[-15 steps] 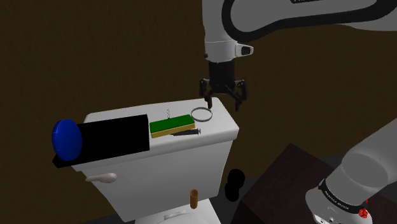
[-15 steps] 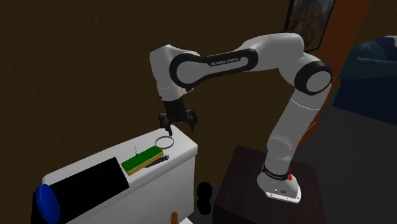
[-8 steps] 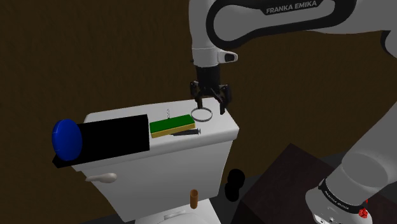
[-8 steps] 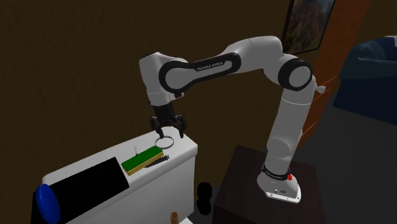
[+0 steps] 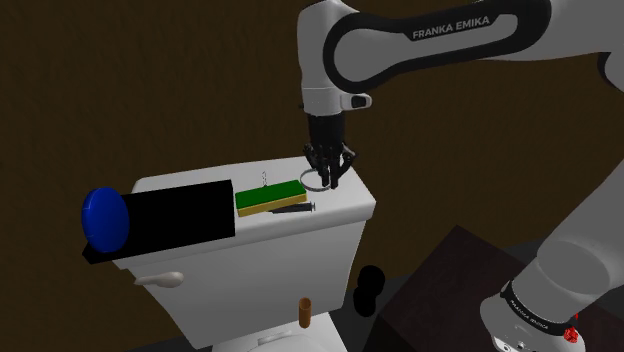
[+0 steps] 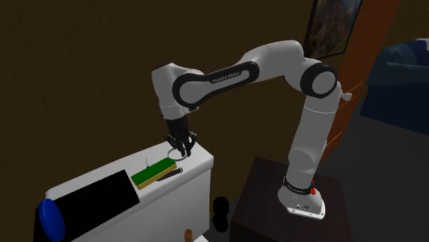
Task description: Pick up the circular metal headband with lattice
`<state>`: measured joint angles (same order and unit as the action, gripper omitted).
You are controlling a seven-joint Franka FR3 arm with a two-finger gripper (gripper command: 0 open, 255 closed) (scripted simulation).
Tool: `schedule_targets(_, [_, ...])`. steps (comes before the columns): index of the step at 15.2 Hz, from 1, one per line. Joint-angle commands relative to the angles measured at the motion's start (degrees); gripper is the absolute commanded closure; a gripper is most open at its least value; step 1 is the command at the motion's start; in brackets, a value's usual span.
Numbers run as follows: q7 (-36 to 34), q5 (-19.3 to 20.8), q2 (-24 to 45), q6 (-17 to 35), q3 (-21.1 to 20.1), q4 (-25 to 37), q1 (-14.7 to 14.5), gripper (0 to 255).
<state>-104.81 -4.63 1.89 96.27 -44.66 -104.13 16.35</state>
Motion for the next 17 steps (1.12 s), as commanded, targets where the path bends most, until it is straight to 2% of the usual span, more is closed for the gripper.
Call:
schedule_targets(1, [0.1,-0.1,0.0,-0.2,0.0,-0.3,0.0,255])
schedule_targets(7, [-0.2,0.1,0.3,-0.3,-0.1,0.0,-0.1,255])
schedule_targets(17, [-0.9,0.2,0.4,-8.0,-0.1,7.8,-0.1,255])
